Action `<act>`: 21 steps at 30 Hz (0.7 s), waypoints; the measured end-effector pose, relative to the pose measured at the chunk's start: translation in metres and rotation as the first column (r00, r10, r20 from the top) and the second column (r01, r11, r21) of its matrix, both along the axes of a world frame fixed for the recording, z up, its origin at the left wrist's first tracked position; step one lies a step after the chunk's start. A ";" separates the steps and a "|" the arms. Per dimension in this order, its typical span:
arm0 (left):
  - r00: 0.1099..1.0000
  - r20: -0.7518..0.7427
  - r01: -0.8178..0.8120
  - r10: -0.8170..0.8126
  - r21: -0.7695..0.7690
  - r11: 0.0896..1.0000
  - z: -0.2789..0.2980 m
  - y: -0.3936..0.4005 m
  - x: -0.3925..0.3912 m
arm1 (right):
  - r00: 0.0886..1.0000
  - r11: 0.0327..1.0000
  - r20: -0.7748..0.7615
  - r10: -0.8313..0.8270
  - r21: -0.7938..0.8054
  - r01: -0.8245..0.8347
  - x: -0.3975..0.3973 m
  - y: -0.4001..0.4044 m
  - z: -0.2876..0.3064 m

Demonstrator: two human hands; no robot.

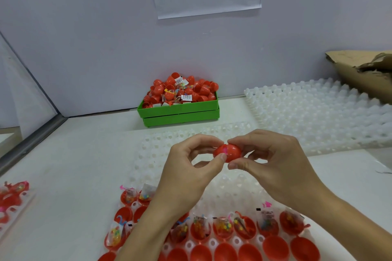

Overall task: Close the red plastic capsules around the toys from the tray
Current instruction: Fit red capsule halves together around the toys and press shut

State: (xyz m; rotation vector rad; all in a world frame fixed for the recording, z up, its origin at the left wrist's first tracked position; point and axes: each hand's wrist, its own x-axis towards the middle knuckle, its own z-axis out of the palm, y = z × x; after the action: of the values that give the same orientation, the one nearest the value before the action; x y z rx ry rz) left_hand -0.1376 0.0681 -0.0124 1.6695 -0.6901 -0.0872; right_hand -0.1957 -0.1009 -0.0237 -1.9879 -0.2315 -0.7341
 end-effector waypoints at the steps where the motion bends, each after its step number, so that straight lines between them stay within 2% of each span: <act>1: 1.000 -0.004 0.000 -0.001 -0.011 1.000 -0.001 -0.001 -0.001 | 1.000 1.000 0.003 -0.001 0.002 0.001 0.000 0.000 0.000; 11: 0.998 0.032 -0.048 0.048 -0.015 0.999 -0.005 -0.005 -0.005 | 1.000 1.000 0.007 -0.014 -0.004 0.014 0.000 0.002 -0.004; 21: 1.000 0.012 0.014 -0.013 -0.071 0.997 -0.004 -0.003 -0.004 | 1.000 0.998 0.003 -0.003 0.061 0.003 0.001 -0.001 -0.003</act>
State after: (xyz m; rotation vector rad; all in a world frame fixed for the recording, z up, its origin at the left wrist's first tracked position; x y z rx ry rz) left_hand -0.1418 0.0656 -0.0166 1.5985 -0.7056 -0.0621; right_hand -0.1949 -0.1020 -0.0266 -1.9303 -0.2059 -0.7374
